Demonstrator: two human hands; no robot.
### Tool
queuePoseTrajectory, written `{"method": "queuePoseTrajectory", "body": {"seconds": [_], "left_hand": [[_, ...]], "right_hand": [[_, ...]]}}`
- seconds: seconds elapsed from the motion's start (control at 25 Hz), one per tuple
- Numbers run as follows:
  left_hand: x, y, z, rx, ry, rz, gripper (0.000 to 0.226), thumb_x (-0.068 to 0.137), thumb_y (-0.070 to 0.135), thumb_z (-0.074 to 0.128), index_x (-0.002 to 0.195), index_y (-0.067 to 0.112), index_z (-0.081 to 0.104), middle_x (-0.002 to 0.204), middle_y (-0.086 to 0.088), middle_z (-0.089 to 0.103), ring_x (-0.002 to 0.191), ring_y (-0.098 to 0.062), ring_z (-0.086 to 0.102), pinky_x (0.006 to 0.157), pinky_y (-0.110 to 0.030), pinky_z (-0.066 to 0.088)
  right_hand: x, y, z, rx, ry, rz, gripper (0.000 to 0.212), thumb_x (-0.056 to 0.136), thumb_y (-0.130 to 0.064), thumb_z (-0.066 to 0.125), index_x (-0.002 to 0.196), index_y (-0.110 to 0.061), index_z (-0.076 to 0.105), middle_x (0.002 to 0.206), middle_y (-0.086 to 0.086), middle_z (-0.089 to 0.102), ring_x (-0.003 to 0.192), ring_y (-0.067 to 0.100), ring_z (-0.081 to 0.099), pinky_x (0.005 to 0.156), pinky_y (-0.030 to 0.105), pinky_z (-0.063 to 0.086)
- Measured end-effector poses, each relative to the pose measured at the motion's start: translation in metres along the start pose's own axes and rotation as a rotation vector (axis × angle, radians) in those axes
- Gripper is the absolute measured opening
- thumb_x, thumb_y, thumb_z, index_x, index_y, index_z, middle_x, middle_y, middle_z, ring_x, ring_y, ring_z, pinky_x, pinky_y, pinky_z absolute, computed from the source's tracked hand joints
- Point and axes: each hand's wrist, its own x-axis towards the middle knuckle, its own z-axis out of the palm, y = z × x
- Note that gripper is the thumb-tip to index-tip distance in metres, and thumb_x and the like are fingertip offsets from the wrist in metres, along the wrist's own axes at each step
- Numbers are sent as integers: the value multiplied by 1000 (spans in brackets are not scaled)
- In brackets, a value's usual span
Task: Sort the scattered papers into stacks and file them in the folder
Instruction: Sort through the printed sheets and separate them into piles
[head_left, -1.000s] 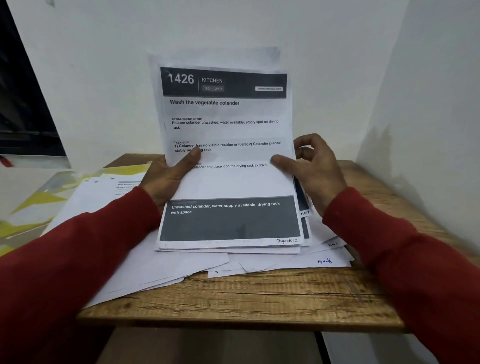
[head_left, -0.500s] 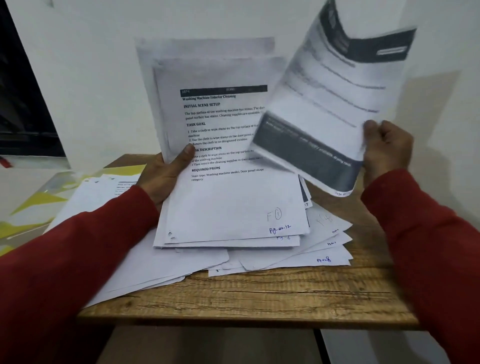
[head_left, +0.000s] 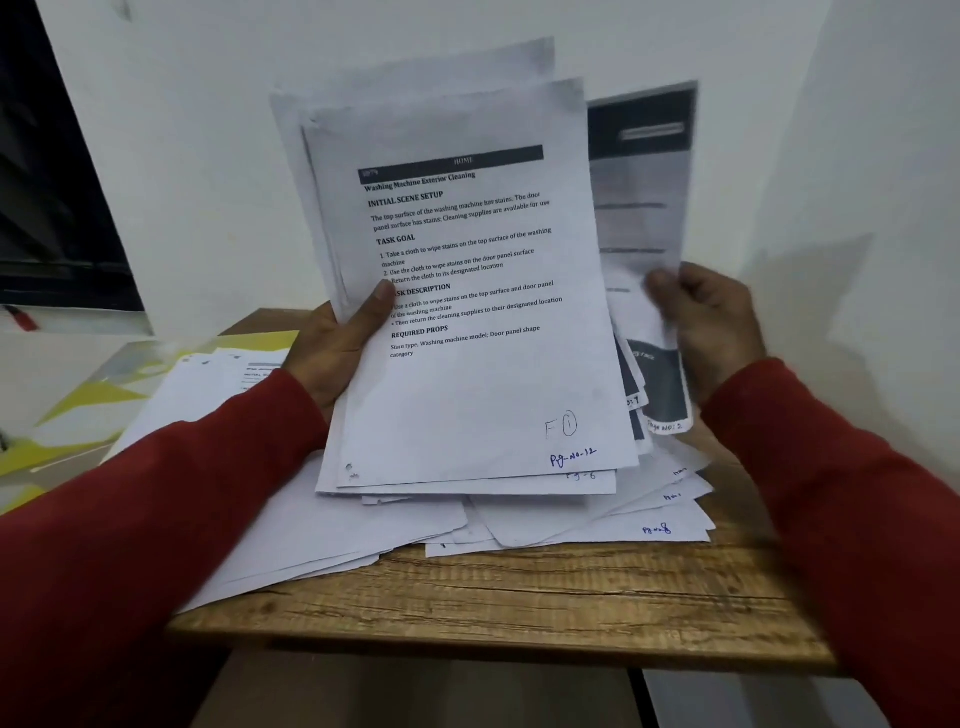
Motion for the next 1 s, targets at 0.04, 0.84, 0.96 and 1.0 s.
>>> {"method": "queuePoseTrajectory", "body": {"seconds": [0.04, 0.84, 0.96, 1.0], "left_hand": [[1, 0, -1, -14, 1, -24, 32, 95, 31, 58, 119, 12, 65, 112, -6, 74, 99, -20, 73, 75, -27, 59], [5, -8, -9, 47, 42, -108, 47, 78, 43, 72, 116, 14, 70, 115, -10, 73, 106, -29, 70, 95, -45, 54], [5, -9, -8, 34, 29, -100, 45, 79, 41, 71, 115, 14, 69, 115, -10, 73, 106, -28, 70, 92, -43, 57], [4, -8, -7, 33, 25, -98, 45, 80, 40, 71, 116, 13, 69, 116, -11, 73, 106, -28, 70, 91, -42, 57]], "right_hand": [[-9, -4, 15, 75, -91, 49, 15, 97, -7, 58, 97, 3, 69, 83, 13, 70, 70, 22, 65, 67, 29, 55], [-33, -8, 44, 192, -391, 268, 32, 94, -21, 63, 123, -6, 64, 113, 12, 73, 96, 26, 72, 83, 37, 59], [-33, -4, 43, 158, -372, 230, 36, 86, -3, 70, 122, -3, 63, 111, 14, 73, 91, 26, 72, 77, 35, 59], [-33, -4, 43, 157, -349, 223, 38, 85, -1, 72, 121, -4, 63, 109, 14, 74, 89, 26, 73, 75, 35, 59]]}}
